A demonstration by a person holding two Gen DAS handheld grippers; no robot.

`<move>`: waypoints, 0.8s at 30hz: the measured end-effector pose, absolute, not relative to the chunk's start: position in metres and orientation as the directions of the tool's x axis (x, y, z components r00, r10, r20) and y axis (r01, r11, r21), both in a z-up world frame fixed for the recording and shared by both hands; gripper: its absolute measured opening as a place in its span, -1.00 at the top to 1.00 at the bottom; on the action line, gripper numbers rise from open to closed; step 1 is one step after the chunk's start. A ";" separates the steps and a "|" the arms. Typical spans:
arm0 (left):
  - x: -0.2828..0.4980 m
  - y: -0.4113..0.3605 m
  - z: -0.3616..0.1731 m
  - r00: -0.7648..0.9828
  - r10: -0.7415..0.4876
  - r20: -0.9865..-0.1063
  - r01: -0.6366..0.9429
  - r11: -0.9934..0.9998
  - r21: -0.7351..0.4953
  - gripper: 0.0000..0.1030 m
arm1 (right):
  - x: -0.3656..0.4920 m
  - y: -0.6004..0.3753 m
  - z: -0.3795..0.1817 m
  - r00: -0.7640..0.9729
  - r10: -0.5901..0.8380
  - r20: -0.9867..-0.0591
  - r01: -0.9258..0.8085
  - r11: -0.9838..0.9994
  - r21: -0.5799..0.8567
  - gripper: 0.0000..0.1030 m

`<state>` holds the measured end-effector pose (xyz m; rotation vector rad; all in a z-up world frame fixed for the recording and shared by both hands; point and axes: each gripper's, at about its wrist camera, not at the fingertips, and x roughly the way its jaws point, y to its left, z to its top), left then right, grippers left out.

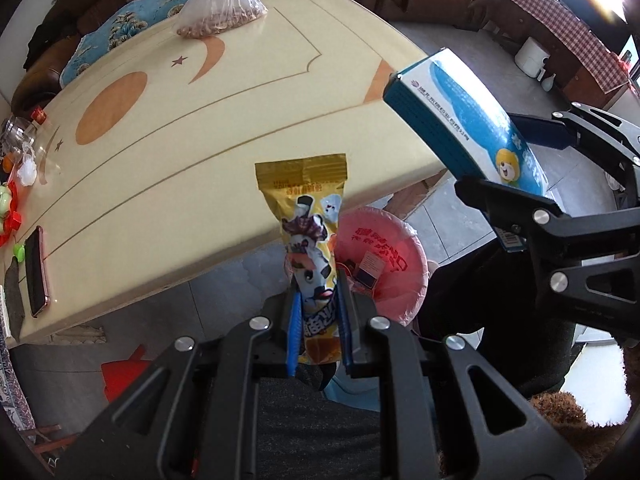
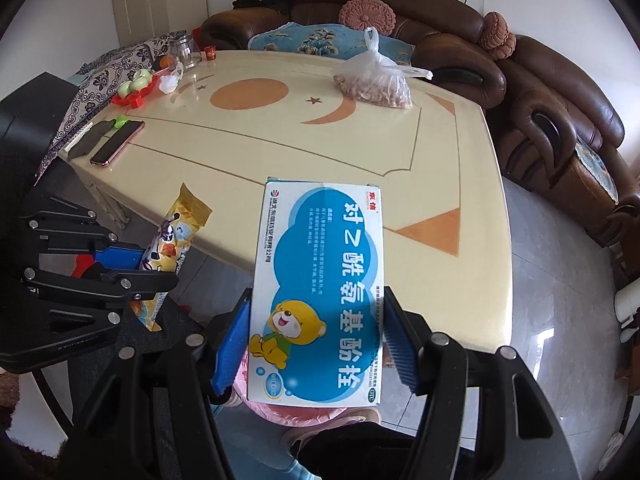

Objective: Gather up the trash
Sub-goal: 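Carry yellow wrapper with left tool while right tool carries blue box over pink bin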

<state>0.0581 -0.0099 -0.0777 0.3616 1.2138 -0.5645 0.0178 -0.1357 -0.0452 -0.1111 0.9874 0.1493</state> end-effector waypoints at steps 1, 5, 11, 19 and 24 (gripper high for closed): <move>0.057 -0.010 -0.082 0.233 -0.217 -0.948 0.587 0.808 -0.041 0.68 | 0.016 -0.136 -0.047 0.539 0.076 -0.839 -0.173 0.985 -0.022 -0.17; 0.051 -0.014 -0.098 0.207 -0.229 -0.951 0.597 0.800 -0.063 0.68 | 0.010 -0.140 -0.061 0.521 0.078 -0.850 -0.160 0.987 -0.007 -0.17; 0.049 -0.021 -0.128 0.174 -0.226 -0.958 0.603 0.794 -0.078 0.68 | 0.006 -0.146 -0.088 0.495 0.068 -0.866 -0.140 0.990 -0.002 -0.17; 0.048 -0.031 -0.172 0.123 -0.198 -0.972 0.604 0.792 -0.085 0.68 | 0.008 -0.155 -0.128 0.458 0.057 -0.887 -0.109 0.994 0.007 -0.17; 0.043 -0.036 -0.195 0.076 -0.191 -0.979 0.606 0.789 -0.107 0.68 | 0.005 -0.154 -0.152 0.432 0.051 -0.901 -0.100 0.995 0.008 -0.17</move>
